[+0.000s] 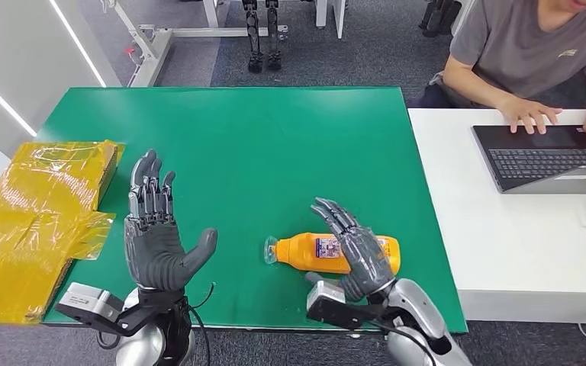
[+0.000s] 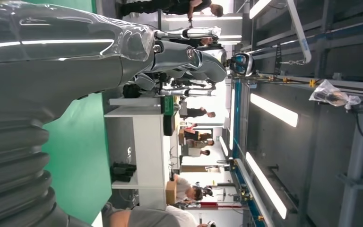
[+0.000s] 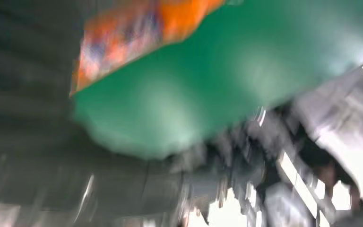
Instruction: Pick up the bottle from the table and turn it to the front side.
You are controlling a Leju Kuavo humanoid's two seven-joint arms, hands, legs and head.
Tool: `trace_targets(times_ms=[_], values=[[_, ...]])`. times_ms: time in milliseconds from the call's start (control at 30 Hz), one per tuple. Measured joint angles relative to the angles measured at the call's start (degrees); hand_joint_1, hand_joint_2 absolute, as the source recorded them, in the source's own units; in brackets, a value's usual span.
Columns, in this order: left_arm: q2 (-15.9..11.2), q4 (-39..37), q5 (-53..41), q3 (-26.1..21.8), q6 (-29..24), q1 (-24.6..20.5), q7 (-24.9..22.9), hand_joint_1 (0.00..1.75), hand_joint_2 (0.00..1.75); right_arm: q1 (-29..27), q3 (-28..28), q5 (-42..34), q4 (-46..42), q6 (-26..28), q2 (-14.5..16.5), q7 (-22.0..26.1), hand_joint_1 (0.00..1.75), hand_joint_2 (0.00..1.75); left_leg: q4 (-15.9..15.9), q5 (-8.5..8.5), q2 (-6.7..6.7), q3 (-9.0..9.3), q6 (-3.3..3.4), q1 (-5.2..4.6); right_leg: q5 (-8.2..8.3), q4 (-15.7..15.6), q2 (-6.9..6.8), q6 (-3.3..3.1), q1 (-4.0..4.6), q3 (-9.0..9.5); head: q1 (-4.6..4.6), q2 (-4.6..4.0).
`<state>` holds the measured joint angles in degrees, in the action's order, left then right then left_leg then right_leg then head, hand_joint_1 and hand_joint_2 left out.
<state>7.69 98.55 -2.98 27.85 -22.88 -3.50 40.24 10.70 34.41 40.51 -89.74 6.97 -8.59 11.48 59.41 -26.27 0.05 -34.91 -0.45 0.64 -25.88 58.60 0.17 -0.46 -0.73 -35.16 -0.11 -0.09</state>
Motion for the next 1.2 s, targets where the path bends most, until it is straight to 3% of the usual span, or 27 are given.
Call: trace_targets(times_ms=[233, 500, 767, 1200], values=[[-0.36, -0.38, 1.14, -0.02, 2.71, -1.02, 0.0, 0.0, 1.75, 7.43, -1.04, 0.12, 4.27, -11.81, -7.13, -0.64, 0.0, 1.75, 0.02, 0.02, -0.03, -0.01, 0.02, 0.0, 0.02, 0.01, -0.04, 0.01, 0.0, 0.03, 0.01, -0.01], [-0.4, -1.33, 1.61, -0.02, 3.38, -1.81, 0.0, 0.0, 1.75, 19.33, 1.84, -0.36, 16.01, -22.55, -8.84, 0.02, 0.0, 1.75, 0.01, 0.03, -0.02, 0.0, 0.0, 0.01, 0.03, 0.05, -0.01, 0.0, 0.01, 0.02, 0.0, 0.0], [-0.16, -2.38, 2.11, -0.02, 2.99, -2.56, 0.0, 0.0, 1.75, 32.83, 8.77, -3.98, 31.22, -26.95, -5.29, 2.27, 0.0, 1.75, 0.01, 0.09, -0.03, 0.0, -0.01, 0.01, 0.04, 0.07, -0.02, -0.02, 0.01, 0.02, 0.0, 0.0], [0.59, -2.91, 2.44, -0.02, 2.18, -2.78, 0.0, 0.0, 1.75, 40.92, 16.48, -8.75, 47.01, -30.42, 3.86, 7.19, 0.0, 1.75, 0.0, 0.09, -0.03, 0.0, -0.01, 0.01, 0.03, 0.07, -0.03, -0.02, 0.02, 0.01, 0.0, 0.0]])
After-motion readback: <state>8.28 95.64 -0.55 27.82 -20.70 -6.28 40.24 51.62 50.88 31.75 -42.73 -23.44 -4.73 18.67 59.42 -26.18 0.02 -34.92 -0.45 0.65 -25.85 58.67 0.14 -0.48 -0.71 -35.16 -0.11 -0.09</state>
